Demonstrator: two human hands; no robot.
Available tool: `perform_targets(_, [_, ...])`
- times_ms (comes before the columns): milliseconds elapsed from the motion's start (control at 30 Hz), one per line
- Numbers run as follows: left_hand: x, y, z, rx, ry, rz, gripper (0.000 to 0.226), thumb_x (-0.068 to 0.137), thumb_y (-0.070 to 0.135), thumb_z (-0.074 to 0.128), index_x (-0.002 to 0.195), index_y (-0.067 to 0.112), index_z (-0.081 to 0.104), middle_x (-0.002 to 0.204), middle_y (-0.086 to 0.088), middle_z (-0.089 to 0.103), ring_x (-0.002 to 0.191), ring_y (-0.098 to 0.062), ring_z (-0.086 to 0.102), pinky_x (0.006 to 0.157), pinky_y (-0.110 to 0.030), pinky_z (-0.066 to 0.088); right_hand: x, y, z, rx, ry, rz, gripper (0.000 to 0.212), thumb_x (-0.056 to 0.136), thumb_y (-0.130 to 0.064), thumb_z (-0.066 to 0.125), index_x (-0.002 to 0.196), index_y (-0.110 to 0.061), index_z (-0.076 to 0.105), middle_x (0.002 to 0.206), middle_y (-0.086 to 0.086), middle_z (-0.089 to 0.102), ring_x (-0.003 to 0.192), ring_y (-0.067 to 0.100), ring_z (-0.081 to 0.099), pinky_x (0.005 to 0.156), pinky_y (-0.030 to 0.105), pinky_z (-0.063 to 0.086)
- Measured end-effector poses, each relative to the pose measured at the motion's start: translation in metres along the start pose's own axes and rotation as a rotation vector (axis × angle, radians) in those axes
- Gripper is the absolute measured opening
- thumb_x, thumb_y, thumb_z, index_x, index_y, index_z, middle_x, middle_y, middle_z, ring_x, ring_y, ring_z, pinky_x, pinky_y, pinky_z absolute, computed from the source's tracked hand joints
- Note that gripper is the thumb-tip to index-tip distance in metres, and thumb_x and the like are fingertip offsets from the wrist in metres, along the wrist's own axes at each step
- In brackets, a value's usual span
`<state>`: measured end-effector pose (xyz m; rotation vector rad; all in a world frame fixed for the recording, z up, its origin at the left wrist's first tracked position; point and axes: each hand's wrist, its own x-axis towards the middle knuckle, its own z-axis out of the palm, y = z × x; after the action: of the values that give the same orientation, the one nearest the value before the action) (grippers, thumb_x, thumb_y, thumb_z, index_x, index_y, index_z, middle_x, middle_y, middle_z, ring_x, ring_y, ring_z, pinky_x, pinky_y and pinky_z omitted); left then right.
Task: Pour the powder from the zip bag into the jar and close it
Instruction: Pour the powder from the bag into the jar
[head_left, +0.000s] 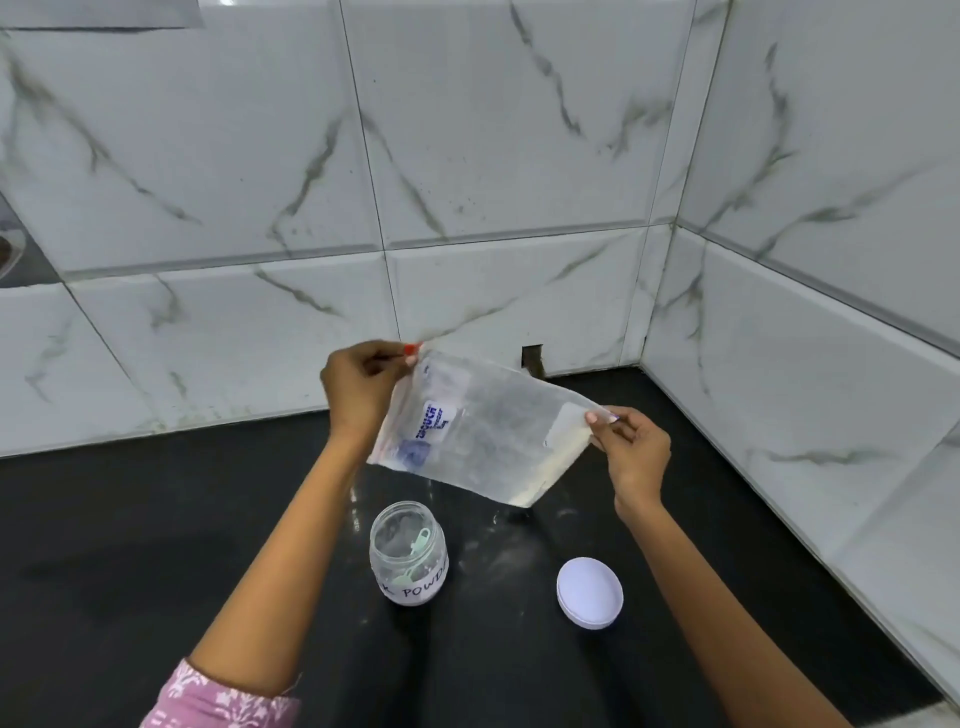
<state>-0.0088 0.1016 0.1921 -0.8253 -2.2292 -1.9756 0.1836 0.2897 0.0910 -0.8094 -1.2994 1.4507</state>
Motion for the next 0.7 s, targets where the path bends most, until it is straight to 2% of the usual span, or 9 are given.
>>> perform_targets(100, [-0.007, -0.029, -0.009, -0.042, 0.037, -0.120, 0.011, 0.076, 0.006, 0.077, 0.087, 0.008, 0.074, 0.072, 0.006, 0.070, 0.059, 0.009, 0.064, 0.059, -0.002, 0.046, 0.004, -0.002, 0.004, -0.076, -0.063, -0.026, 0.012, 0.079, -0.012, 0.076, 0.089, -0.009, 0.069, 0.088, 0.016, 0.072, 0.086, 0.023, 0.069, 0.079, 0.035, 0.057])
perform_targets(200, [-0.014, -0.049, -0.013, -0.061, 0.071, -0.172, 0.010, 0.076, 0.007, 0.077, 0.085, 0.009, 0.074, 0.070, 0.009, 0.068, 0.056, 0.014, 0.061, 0.056, -0.001, 0.044, 0.010, 0.001, 0.007, -0.064, -0.104, 0.047, 0.013, 0.081, -0.014, 0.073, 0.093, -0.008, 0.069, 0.092, 0.013, 0.071, 0.091, 0.023, 0.069, 0.079, 0.033, 0.058])
perform_targets(267, [-0.015, -0.057, -0.015, -0.073, 0.091, -0.186, 0.010, 0.076, 0.006, 0.077, 0.084, 0.010, 0.074, 0.071, 0.009, 0.068, 0.057, 0.014, 0.061, 0.057, 0.000, 0.044, 0.011, 0.002, 0.009, -0.071, -0.136, 0.077, 0.017, 0.083, -0.016, 0.071, 0.097, -0.008, 0.069, 0.094, 0.011, 0.071, 0.093, 0.022, 0.069, 0.071, 0.024, 0.059])
perform_targets(333, [-0.015, -0.062, -0.018, -0.081, 0.103, -0.195, 0.010, 0.076, 0.007, 0.077, 0.084, 0.011, 0.074, 0.072, 0.009, 0.069, 0.059, 0.014, 0.062, 0.058, 0.000, 0.045, 0.011, 0.003, 0.012, -0.086, -0.157, 0.073, 0.012, 0.084, -0.018, 0.070, 0.094, -0.012, 0.070, 0.093, 0.009, 0.072, 0.092, 0.020, 0.069, 0.065, 0.019, 0.058])
perform_targets(467, [-0.015, -0.071, -0.020, -0.071, 0.123, -0.208, 0.011, 0.076, 0.007, 0.078, 0.085, 0.011, 0.073, 0.072, 0.007, 0.069, 0.059, 0.010, 0.063, 0.058, 0.000, 0.045, 0.007, 0.006, 0.018, -0.052, -0.153, 0.070, 0.006, 0.086, -0.020, 0.068, 0.091, -0.018, 0.071, 0.093, 0.009, 0.072, 0.089, 0.017, 0.068, 0.072, 0.028, 0.059])
perform_targets(533, [-0.014, -0.075, -0.021, -0.073, 0.136, -0.228, 0.012, 0.075, 0.006, 0.078, 0.086, 0.010, 0.073, 0.072, 0.005, 0.069, 0.061, 0.004, 0.062, 0.058, -0.001, 0.045, 0.006, 0.009, 0.019, -0.025, -0.184, 0.073, 0.007, 0.084, -0.018, 0.070, 0.091, -0.018, 0.071, 0.090, 0.004, 0.073, 0.085, 0.013, 0.068, 0.070, 0.025, 0.059])
perform_targets(600, [-0.013, -0.078, -0.022, -0.078, 0.142, -0.242, 0.013, 0.075, 0.005, 0.078, 0.086, 0.009, 0.073, 0.072, 0.005, 0.069, 0.063, 0.002, 0.061, 0.058, -0.001, 0.045, 0.002, 0.016, 0.018, -0.046, -0.253, 0.097, 0.015, 0.079, -0.014, 0.075, 0.093, -0.016, 0.071, 0.089, 0.000, 0.074, 0.081, 0.010, 0.070, 0.065, 0.020, 0.057])
perform_targets(700, [-0.012, -0.081, -0.023, -0.080, 0.148, -0.246, 0.013, 0.076, 0.004, 0.077, 0.087, 0.009, 0.073, 0.073, 0.006, 0.069, 0.058, 0.008, 0.062, 0.058, 0.000, 0.045, -0.003, 0.036, 0.010, -0.141, -0.288, 0.149, 0.027, 0.077, -0.011, 0.077, 0.102, -0.009, 0.069, 0.096, 0.004, 0.074, 0.085, 0.012, 0.070, 0.064, 0.017, 0.055])
